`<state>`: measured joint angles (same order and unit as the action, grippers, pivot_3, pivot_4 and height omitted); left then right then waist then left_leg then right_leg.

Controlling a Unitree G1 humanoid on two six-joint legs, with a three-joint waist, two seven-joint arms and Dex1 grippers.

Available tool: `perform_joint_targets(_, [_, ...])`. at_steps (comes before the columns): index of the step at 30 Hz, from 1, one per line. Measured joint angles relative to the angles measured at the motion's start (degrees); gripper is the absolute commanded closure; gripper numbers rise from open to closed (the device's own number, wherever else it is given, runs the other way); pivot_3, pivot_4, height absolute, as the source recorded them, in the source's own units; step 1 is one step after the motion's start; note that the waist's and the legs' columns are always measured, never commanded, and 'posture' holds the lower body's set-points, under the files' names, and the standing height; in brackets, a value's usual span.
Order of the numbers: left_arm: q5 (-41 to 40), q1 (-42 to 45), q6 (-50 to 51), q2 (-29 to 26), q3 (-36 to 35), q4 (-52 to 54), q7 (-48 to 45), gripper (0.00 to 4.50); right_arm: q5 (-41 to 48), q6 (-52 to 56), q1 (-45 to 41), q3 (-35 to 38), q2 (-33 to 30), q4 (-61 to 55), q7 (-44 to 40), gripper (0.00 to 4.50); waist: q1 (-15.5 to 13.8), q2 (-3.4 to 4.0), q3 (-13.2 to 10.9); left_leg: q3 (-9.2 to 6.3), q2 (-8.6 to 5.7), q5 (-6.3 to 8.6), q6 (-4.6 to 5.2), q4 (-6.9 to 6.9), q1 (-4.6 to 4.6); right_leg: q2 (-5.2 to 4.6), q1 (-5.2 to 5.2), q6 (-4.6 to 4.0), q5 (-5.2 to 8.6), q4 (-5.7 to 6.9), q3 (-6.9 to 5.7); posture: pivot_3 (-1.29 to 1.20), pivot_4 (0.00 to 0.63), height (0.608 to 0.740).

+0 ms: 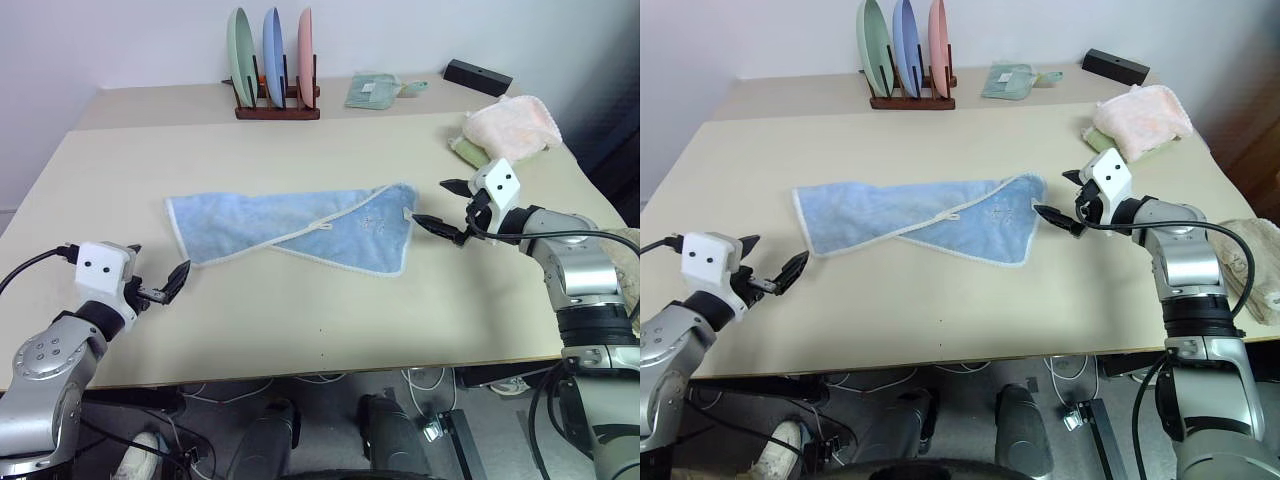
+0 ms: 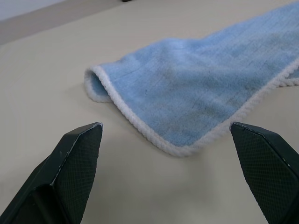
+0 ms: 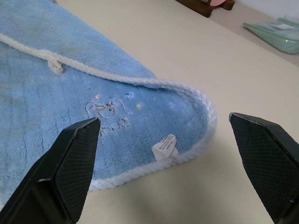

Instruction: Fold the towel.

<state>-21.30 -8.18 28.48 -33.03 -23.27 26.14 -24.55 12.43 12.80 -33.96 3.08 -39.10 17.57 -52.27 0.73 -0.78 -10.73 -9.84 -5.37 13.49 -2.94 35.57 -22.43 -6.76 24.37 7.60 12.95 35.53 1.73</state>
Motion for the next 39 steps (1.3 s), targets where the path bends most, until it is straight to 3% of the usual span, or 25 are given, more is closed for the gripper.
perform_joint_targets(18, [0.76, -0.11, -0.05, 1.79, 3.26, 2.70, 0.37, 0.04, -0.48, 0.77, 0.00, -0.46, 1.53, -2.22, 1.32, 0.00, 0.01, -0.01, 0.01, 0.01, 0.01, 0.00, 0.00, 0.01, 0.00, 0.01, 0.00, -0.01, -0.01, 0.00, 0.00, 0.00, 0.150, 0.736])
perform_joint_targets(24, [3.87, 2.85, 1.21, -2.44, 15.32, 8.41, -2.89, 0.04, 0.30, 3.45, 1.47, -2.18, 3.44, -7.58, 1.17, 0.00, -0.17, -0.02, 0.02, 0.00, 0.00, 0.00, 0.00, 0.02, 0.01, 0.04, -0.02, -0.02, -0.02, 0.02, 0.00, 0.00, 0.150, 0.736])
perform_joint_targets(27, [8.11, 4.93, 1.53, -5.92, 17.92, 7.91, -2.80, 0.04, 0.74, 4.59, 4.83, -2.24, 3.66, -10.52, 1.40, 0.00, -0.06, -0.01, 0.02, 0.02, 0.01, 0.00, 0.01, 0.01, 0.01, 0.05, -0.02, -0.02, -0.02, -0.01, 0.01, 0.00, 0.150, 0.736])
perform_joint_targets(33, [15.85, 6.68, -0.16, -11.79, 18.63, -1.10, -3.05, 0.04, 1.00, 5.56, 8.43, -2.01, 3.79, -13.59, 3.24, 0.00, 0.22, 0.03, 0.00, 0.03, 0.05, 0.00, 0.01, -0.04, 0.03, 0.11, 0.01, -0.05, -0.04, 0.00, 0.01, 0.00, 0.150, 0.736])
perform_joint_targets(39, [18.01, 8.78, -2.64, -14.32, 17.90, -9.53, -5.73, 0.04, 1.15, 5.43, 9.29, -2.00, 4.47, -14.70, 5.47, 0.00, 0.03, 0.03, 0.00, 0.03, 0.06, 0.00, 0.01, -0.03, 0.03, 0.10, 0.01, -0.04, -0.04, -0.01, 0.01, 0.00, 0.150, 0.736])
